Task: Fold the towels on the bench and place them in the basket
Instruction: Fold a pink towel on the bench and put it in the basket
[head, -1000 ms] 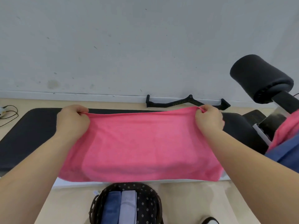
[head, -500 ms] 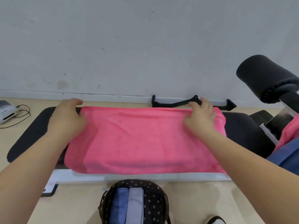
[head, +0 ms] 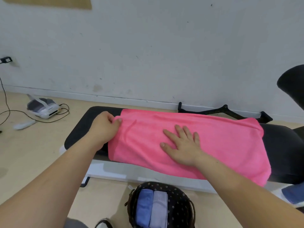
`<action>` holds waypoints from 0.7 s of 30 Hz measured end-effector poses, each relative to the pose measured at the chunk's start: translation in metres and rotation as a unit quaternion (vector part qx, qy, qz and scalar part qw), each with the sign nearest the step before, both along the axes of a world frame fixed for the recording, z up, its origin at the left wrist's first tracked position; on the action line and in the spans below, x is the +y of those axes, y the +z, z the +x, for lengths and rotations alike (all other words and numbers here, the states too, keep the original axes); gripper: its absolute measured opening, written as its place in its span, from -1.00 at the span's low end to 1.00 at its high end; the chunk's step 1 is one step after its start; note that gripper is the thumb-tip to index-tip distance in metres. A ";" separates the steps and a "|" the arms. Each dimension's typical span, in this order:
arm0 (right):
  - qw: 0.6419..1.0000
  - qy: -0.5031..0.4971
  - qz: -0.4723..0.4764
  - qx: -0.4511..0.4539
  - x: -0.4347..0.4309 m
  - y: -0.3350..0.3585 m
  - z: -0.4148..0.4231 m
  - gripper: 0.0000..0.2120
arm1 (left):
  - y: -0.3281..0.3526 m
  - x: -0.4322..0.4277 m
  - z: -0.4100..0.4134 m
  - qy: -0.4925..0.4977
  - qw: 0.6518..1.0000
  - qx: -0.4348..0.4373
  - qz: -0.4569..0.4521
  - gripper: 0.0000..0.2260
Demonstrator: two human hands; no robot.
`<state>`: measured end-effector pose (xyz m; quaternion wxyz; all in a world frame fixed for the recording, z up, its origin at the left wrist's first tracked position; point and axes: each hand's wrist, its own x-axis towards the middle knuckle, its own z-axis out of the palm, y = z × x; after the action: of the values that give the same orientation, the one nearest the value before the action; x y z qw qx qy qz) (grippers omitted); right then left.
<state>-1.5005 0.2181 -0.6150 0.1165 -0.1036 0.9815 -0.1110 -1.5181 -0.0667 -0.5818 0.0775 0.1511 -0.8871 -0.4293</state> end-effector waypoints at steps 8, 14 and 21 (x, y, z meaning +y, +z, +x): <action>0.999 -0.022 0.041 -0.005 -0.015 0.009 -0.007 -0.31 | 0.007 -0.006 0.011 -0.045 0.977 -0.198 0.072 -0.67; 0.998 -0.012 0.052 -0.023 -0.030 0.008 -0.008 -0.28 | 0.000 -0.008 0.007 -0.034 0.991 -0.105 0.072 -0.69; 0.999 -0.032 0.007 -0.004 -0.026 0.014 -0.010 -0.30 | -0.005 -0.032 0.001 0.004 0.977 -0.064 -0.206 -0.82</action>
<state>-1.5103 0.1926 -0.6014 0.1180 -0.0707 0.9845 -0.1087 -1.5169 -0.0986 -0.5872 0.0513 0.1629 -0.9588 -0.2268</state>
